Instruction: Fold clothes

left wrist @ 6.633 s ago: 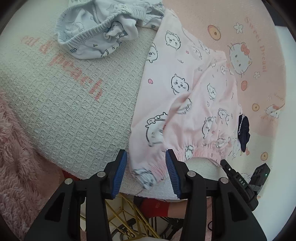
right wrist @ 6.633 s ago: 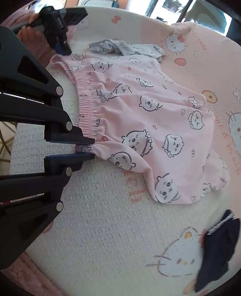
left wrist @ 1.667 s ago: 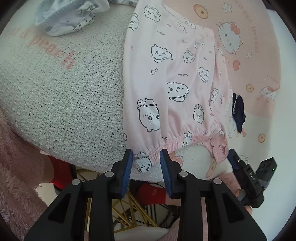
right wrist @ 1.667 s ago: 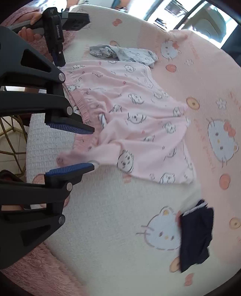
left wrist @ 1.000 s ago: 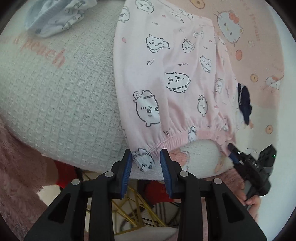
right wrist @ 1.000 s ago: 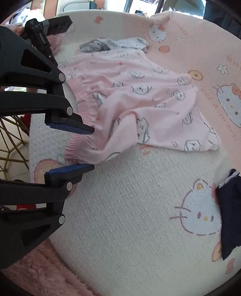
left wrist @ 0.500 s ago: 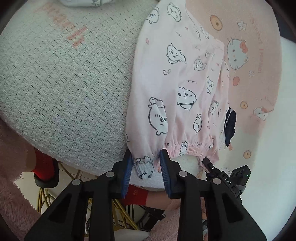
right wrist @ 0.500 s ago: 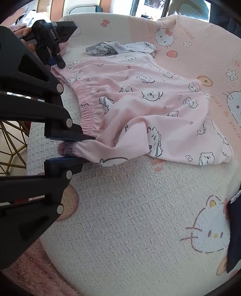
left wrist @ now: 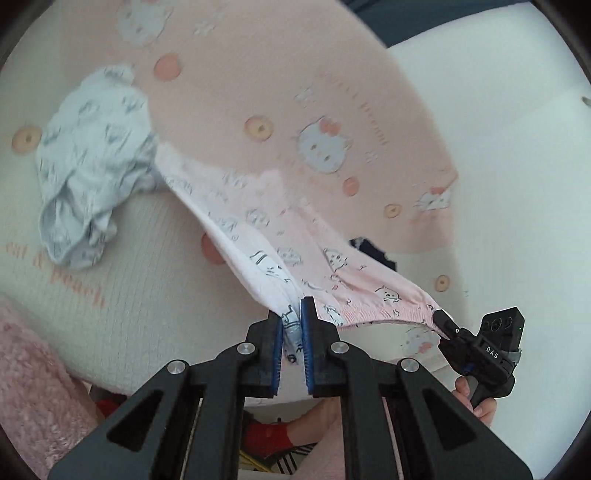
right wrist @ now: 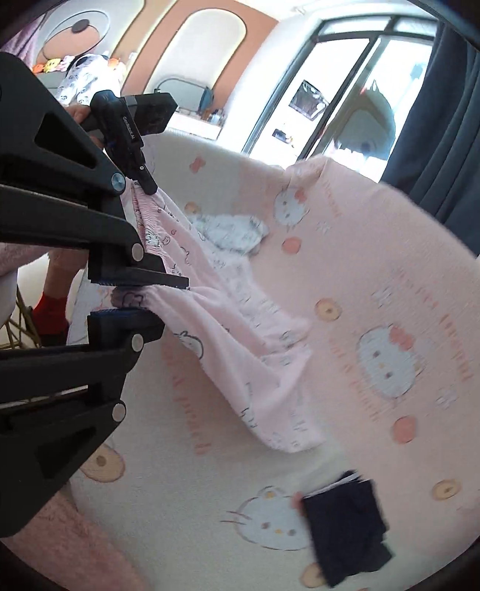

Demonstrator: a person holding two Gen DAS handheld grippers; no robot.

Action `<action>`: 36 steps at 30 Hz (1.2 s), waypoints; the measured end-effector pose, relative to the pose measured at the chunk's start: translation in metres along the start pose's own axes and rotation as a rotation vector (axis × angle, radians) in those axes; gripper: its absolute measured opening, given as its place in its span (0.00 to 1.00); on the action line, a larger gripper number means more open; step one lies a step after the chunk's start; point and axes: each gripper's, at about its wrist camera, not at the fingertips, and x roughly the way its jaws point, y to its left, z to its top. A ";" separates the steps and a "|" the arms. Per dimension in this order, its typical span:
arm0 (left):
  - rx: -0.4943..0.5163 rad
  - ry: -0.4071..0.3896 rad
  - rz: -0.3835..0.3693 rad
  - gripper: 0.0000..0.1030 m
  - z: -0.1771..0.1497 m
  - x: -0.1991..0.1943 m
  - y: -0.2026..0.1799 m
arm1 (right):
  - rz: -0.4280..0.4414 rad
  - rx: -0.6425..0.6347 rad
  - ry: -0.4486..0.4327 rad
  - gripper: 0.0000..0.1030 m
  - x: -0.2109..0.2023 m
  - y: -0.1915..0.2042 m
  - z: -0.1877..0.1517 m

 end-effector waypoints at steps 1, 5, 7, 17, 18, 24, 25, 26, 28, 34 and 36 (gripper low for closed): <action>0.029 -0.030 -0.034 0.10 0.010 -0.020 -0.013 | 0.029 -0.032 -0.042 0.07 -0.014 0.020 0.011; 0.119 -0.083 -0.023 0.09 0.054 -0.060 -0.053 | 0.110 -0.134 -0.192 0.07 -0.071 0.087 0.045; 0.164 -0.069 -0.022 0.09 0.079 -0.056 -0.066 | 0.067 -0.152 -0.189 0.07 -0.069 0.095 0.066; 0.326 -0.202 -0.006 0.09 0.161 -0.067 -0.144 | -0.097 -0.109 -0.179 0.07 -0.050 0.083 0.189; 0.342 -0.215 -0.005 0.09 0.169 -0.068 -0.152 | -0.075 -0.126 -0.219 0.07 -0.064 0.096 0.198; 0.410 -0.269 0.007 0.09 0.202 -0.071 -0.183 | -0.010 -0.231 -0.361 0.08 -0.121 0.148 0.199; 0.387 -0.241 0.016 0.09 0.191 -0.061 -0.169 | -0.012 -0.219 -0.348 0.08 -0.116 0.142 0.188; 0.364 -0.212 0.025 0.09 0.179 -0.051 -0.155 | -0.015 -0.207 -0.335 0.08 -0.111 0.137 0.177; 0.298 -0.125 0.060 0.09 0.151 -0.019 -0.116 | -0.032 -0.179 -0.306 0.08 -0.095 0.120 0.149; 0.011 0.231 0.247 0.09 0.039 0.115 0.039 | -0.202 0.030 -0.064 0.08 0.020 0.002 0.035; -0.004 0.267 0.277 0.09 0.023 0.129 0.054 | -0.307 0.104 0.053 0.08 0.065 -0.046 -0.003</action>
